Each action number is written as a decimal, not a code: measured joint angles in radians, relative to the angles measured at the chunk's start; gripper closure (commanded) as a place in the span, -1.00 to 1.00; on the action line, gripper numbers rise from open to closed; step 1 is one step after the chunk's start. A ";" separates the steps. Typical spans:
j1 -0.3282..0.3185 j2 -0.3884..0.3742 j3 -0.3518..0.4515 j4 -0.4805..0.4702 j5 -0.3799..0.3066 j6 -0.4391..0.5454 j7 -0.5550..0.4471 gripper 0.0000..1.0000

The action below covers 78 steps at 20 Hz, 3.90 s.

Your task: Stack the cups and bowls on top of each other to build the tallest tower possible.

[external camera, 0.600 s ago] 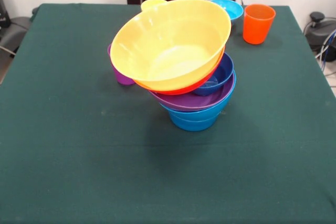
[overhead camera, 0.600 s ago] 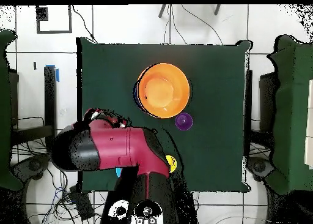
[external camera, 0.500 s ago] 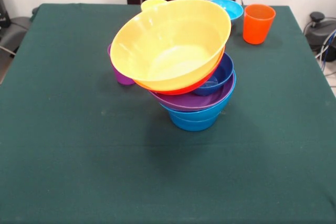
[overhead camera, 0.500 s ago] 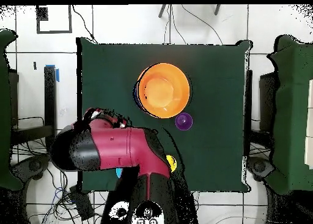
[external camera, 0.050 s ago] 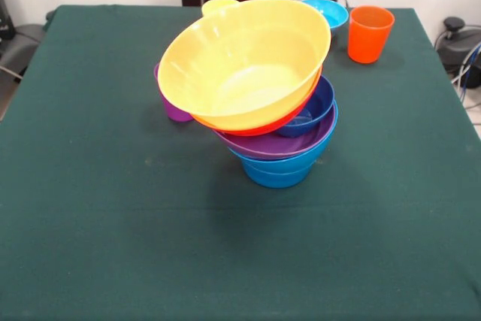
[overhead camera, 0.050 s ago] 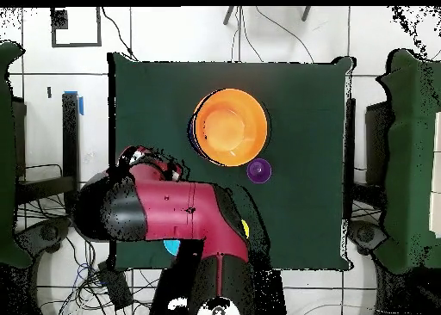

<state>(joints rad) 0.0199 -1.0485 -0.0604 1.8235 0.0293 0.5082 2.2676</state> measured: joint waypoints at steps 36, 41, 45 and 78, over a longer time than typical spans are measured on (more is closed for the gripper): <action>-0.391 -0.058 0.079 0.003 0.025 0.000 0.000 -1.00; -0.388 -0.060 0.098 0.003 0.024 0.000 0.000 -1.00; -0.387 -0.060 0.115 0.003 0.018 0.000 0.000 -1.00; -0.391 0.272 0.193 0.002 -0.126 -0.361 0.000 -1.00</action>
<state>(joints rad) -0.3710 -0.7767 0.1323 1.8255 -0.0968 0.1470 2.2676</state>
